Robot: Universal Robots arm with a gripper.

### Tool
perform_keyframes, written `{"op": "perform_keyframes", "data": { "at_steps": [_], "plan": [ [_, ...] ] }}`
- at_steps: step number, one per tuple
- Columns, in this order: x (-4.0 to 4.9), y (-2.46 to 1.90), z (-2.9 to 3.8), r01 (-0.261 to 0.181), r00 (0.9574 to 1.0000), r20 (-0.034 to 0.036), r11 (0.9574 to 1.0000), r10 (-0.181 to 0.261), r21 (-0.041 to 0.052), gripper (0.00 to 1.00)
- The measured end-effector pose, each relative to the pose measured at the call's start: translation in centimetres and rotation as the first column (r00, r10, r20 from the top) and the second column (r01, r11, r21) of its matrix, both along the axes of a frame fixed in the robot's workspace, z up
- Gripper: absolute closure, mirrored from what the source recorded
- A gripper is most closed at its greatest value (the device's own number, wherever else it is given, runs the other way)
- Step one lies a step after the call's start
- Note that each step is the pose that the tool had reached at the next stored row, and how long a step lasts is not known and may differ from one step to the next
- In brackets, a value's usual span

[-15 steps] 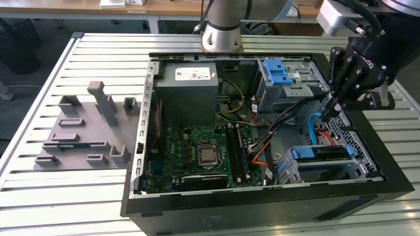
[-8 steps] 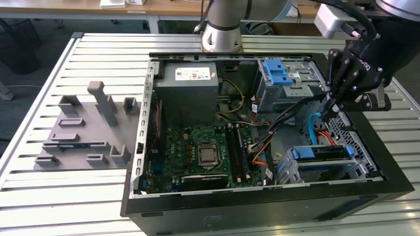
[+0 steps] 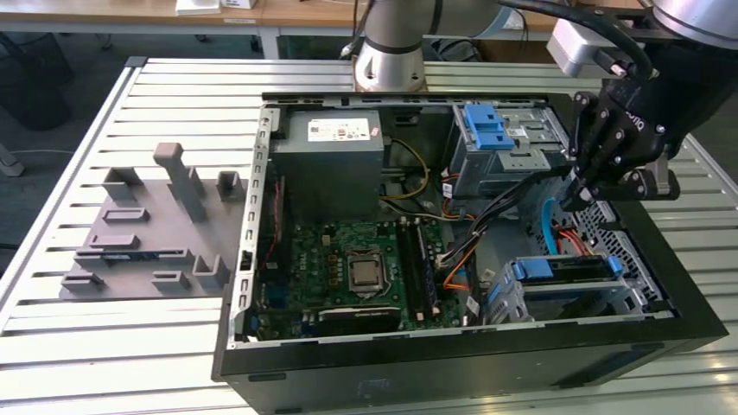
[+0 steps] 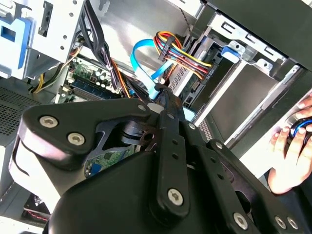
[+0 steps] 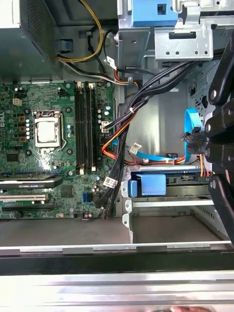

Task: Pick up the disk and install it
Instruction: 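Insert the second disk wire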

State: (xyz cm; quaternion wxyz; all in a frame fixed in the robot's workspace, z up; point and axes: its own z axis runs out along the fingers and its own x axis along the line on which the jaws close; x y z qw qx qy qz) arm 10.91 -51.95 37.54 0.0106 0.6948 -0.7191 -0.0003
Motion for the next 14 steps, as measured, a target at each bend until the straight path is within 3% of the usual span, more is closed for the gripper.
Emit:
{"op": "perform_keyframes", "data": {
  "at_steps": [7, 14],
  "plan": [
    [0.0, 0.23, 0.6, 0.0, 1.0, 0.0, 1.0, 0.0, 0.0004, 0.89],
    [0.0, 1.11, 0.61, 0.0, 1.0, 0.0, 1.0, 0.0, 0.0005, 0.89]
  ]
}}
